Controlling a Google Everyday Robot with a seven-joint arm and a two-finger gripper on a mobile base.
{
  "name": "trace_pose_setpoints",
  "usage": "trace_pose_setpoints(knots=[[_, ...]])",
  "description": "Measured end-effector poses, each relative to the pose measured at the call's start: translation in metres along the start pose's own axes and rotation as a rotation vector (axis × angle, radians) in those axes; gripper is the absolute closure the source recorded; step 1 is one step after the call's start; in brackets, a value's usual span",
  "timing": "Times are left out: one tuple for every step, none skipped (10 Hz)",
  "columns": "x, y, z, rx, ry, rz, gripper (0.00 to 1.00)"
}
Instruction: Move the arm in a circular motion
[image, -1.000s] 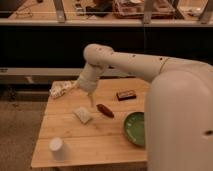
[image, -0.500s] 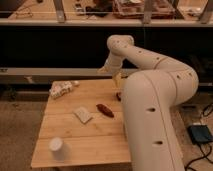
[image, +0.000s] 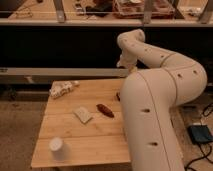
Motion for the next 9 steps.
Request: trace_pose_setpoints(knots=[[0.0, 0.02, -0.005, -0.011, 0.014, 0.029, 0.2], [-0.01, 0.042, -0.009, -0.02, 0.002, 0.058, 0.2], [-0.027, 0.062, -0.012, -0.027, -0.025, 0.081, 0.2], [-0.062, 0.09, -0.015, -0.04, -0.088, 0.109, 0.2], [-0.111, 0.122, -0.02, -0.065, -0.178, 0.125, 0.2], [-0.147, 0.143, -0.025, -0.089, -0.239, 0.12, 0.2], [-0.177, 0.164, -0.029, -0.12, -0.283, 0.112, 0.2], [-0.195, 0.181, -0.033, -0.143, -0.303, 0.104, 0.2], [-0.21, 0.19, -0.037, -0.162, -0.314, 0.08, 0.2]])
